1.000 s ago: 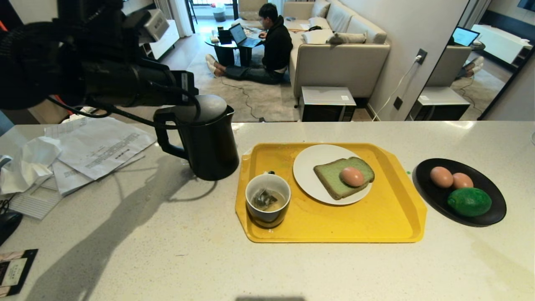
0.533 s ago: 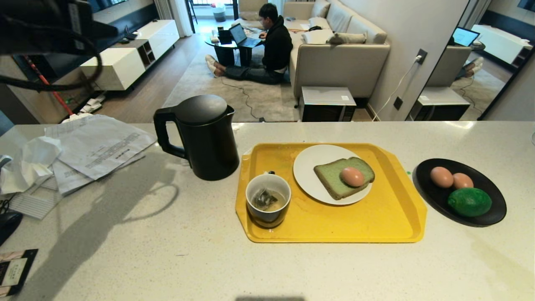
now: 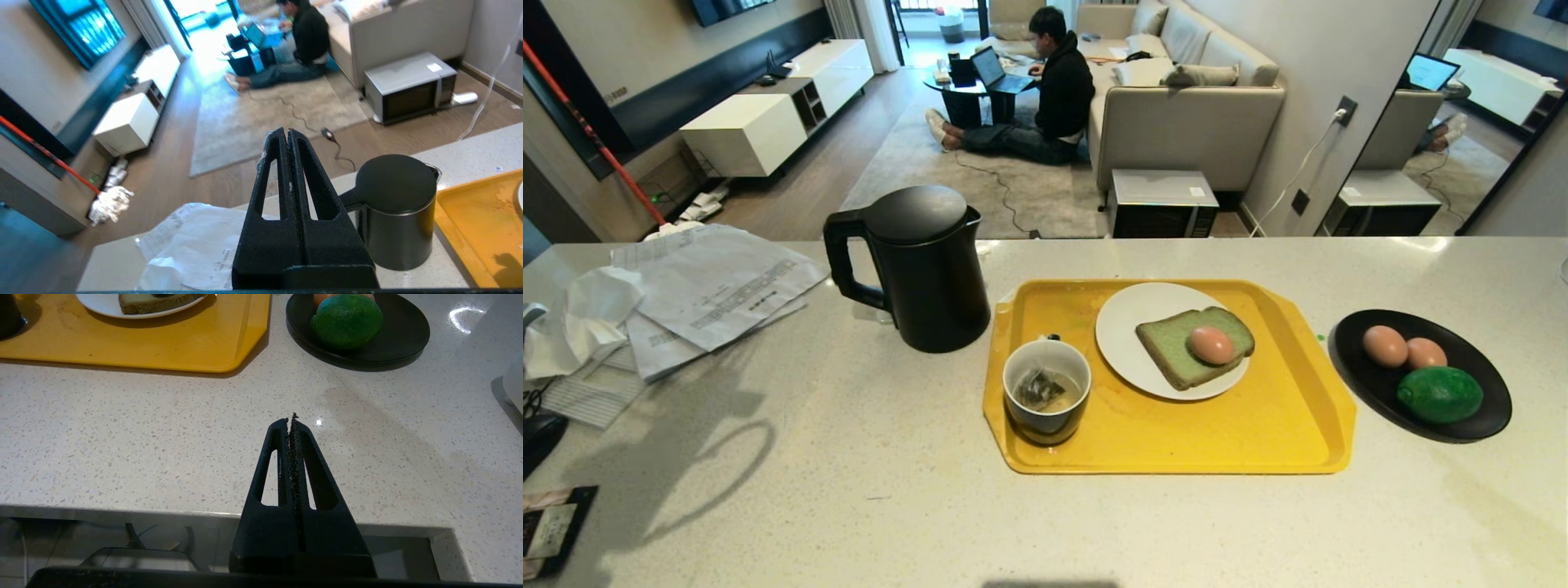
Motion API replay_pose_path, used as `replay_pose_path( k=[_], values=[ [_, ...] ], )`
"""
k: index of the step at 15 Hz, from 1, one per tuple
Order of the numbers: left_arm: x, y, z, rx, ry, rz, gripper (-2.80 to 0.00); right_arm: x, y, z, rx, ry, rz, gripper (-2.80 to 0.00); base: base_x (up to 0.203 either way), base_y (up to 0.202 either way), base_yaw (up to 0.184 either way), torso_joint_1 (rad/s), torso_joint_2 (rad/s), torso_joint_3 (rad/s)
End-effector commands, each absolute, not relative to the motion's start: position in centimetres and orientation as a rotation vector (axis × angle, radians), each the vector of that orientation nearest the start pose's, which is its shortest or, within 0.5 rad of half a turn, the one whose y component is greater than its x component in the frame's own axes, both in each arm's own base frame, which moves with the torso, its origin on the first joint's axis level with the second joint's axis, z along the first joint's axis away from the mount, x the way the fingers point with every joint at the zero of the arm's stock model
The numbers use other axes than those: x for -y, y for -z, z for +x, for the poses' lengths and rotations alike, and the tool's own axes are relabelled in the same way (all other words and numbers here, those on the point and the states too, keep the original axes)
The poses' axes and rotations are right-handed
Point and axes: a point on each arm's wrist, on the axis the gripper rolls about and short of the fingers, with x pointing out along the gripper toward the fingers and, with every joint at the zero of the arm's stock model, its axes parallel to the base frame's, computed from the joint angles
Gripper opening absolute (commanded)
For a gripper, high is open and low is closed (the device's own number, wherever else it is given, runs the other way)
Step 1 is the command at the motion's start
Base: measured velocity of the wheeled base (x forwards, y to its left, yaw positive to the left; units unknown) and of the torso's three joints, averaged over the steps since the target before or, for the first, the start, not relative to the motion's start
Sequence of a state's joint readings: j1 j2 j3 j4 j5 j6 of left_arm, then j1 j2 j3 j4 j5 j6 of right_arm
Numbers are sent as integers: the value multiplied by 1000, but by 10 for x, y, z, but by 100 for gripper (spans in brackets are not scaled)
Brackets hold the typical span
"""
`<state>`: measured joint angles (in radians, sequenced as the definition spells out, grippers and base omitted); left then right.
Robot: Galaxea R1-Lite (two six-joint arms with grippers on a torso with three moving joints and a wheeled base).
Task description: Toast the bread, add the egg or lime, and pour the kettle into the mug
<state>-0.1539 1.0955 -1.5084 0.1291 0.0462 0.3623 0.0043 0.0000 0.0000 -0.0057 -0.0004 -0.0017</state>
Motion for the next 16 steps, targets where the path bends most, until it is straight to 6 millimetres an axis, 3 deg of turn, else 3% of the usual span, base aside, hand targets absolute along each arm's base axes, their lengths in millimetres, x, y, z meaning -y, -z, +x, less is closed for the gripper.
replay_pose_path(
  k=[1, 4, 8, 11, 16],
  values=[
    [4, -407, 33, 378, 23, 332, -280, 0, -76, -23, 5, -5, -2, -280, 0, 0, 0, 0, 0, 0],
    [-2, -345, -11, 387, -30, 332, -280, 0, -76, -23, 6, -5, -2, -280, 0, 0, 0, 0, 0, 0],
    [-3, -262, -53, 394, -73, 323, -280, 0, -76, -23, 5, -5, -2, -280, 0, 0, 0, 0, 0, 0],
    [-1, -206, -60, 354, -85, 323, -280, 0, -76, -23, 6, -5, -2, -280, 0, 0, 0, 0, 0, 0],
    [1, -144, -50, 275, -17, 274, -280, 0, -76, -23, 6, -5, -2, -280, 0, 0, 0, 0, 0, 0]
  ],
)
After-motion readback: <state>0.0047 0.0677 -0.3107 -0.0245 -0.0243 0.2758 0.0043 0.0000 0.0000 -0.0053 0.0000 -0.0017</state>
